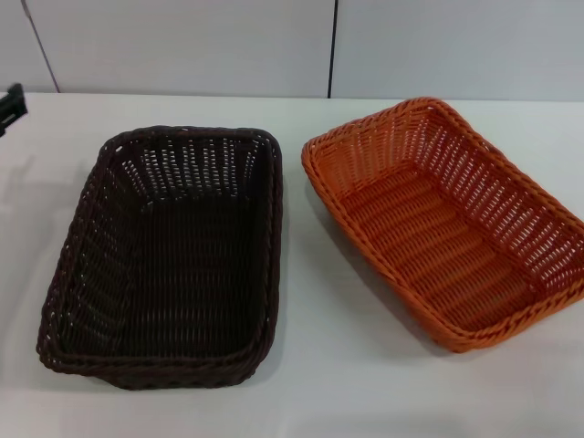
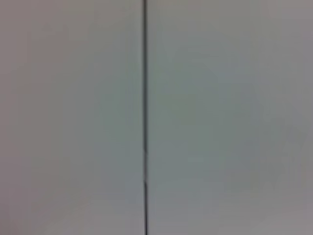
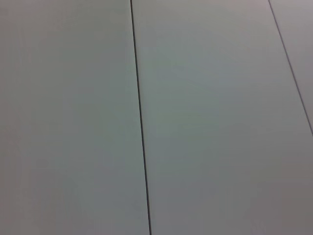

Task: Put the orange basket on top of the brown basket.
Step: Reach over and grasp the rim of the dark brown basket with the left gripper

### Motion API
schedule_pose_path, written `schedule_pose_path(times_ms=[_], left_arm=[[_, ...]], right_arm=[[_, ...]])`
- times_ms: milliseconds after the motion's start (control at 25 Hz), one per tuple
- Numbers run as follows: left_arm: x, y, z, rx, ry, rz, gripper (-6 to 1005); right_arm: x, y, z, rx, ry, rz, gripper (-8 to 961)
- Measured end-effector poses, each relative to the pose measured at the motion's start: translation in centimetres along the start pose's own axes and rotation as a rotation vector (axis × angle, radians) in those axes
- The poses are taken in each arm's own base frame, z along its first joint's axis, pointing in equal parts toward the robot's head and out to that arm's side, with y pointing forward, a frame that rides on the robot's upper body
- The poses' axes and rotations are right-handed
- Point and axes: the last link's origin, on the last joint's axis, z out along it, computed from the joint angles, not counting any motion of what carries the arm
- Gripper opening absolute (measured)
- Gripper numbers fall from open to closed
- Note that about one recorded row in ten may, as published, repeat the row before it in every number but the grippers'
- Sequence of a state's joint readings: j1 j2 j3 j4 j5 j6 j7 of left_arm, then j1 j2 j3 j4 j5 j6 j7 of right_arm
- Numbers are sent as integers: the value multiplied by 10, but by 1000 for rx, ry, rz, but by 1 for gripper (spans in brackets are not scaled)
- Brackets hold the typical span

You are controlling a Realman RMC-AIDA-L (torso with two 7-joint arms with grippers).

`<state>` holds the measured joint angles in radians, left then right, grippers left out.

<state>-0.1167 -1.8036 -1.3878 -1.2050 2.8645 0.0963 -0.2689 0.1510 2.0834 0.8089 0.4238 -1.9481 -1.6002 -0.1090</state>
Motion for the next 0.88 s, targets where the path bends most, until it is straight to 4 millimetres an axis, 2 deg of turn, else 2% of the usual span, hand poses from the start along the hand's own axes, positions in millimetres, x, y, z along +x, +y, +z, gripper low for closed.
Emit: schedule_pose_path(times_ms=[80,160,200,360,400,440,520,720,880], left_arm=[[21,21,2,11,-174,59,797],[21,21,2,11,-174,59,797],[33,37,2,5,-271,94,797],[33,37,2,5,-271,94,798],[50,72,-4,-56,-454,132,798],[50,72,-4,-56,-454,132,800],[55,100,-7,-124,-552,156,802],[53,104,-9,-128,-576,155,803],[40,99,-4,-111,-624,161,804]], right_arm=[[2,0,3,0,10,-3,731],[4,-1,5,1,21,-9,731],[5,-3,6,4,26,-15,731],[9,-5,8,5,47,-28,731],[10,-6,8,4,53,-32,731],[11,-6,8,2,59,-34,731],[13,-9,8,1,71,-45,731],[14,-10,7,2,75,-16,731],[13,-10,7,-2,72,-9,731]])
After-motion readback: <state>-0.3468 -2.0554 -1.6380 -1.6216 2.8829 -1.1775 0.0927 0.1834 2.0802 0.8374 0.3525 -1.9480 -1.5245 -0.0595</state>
